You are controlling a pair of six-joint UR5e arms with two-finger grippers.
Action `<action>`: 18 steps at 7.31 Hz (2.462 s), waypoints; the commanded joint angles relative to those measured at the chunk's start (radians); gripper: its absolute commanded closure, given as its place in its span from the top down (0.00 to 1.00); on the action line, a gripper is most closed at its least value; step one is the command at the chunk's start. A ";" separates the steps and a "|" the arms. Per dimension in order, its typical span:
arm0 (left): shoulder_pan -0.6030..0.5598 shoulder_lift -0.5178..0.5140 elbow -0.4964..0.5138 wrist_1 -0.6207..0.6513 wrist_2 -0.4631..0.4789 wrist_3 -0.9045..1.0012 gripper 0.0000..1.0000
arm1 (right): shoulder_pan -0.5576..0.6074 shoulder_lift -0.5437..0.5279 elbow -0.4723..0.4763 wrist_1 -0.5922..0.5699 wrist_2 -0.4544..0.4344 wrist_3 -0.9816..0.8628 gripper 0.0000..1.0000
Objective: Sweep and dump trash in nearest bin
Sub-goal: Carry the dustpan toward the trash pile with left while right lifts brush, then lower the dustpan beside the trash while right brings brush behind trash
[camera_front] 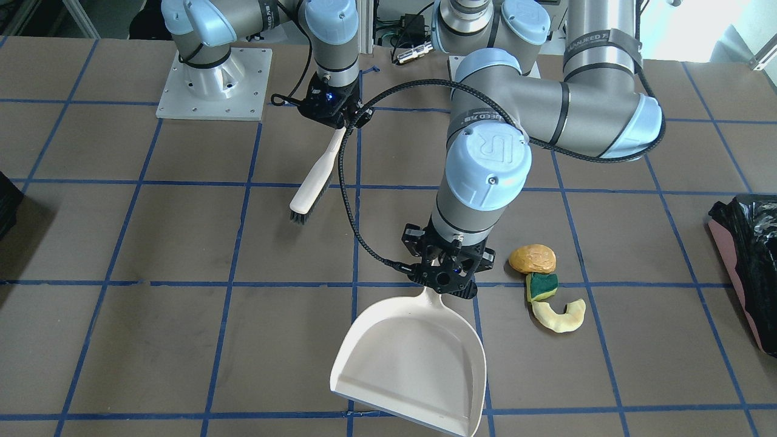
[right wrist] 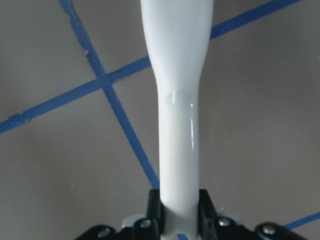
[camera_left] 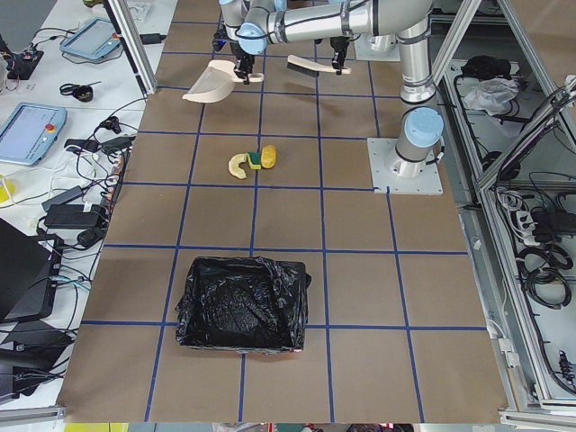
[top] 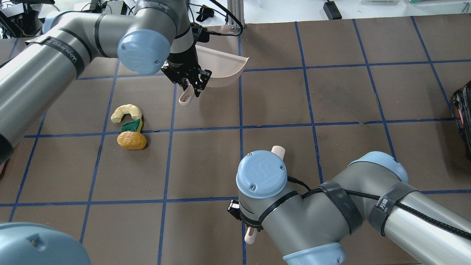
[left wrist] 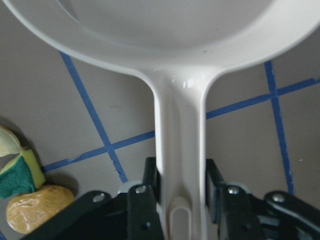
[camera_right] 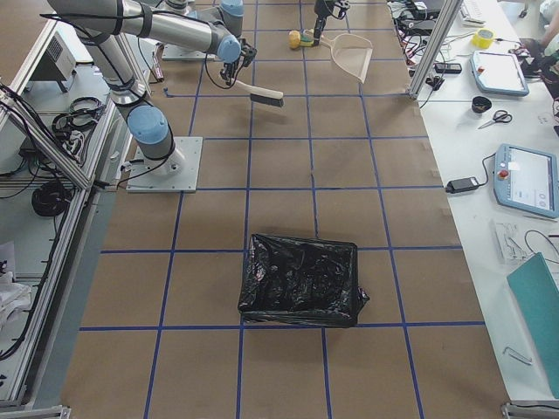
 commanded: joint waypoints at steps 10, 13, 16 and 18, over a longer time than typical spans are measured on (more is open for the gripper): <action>0.551 0.161 -0.143 -0.011 0.088 1.247 0.00 | 0.133 0.290 -0.422 0.102 0.088 0.582 0.00; 0.702 0.130 -0.148 0.067 0.093 1.575 0.00 | 0.173 0.378 -0.530 0.104 0.090 0.643 0.00; 0.783 0.081 -0.154 0.187 0.134 1.795 0.00 | 0.185 0.418 -0.576 0.100 0.131 0.660 0.00; 0.783 0.043 -0.154 0.258 0.171 1.910 0.00 | 0.187 0.461 -0.630 0.105 0.171 0.651 0.00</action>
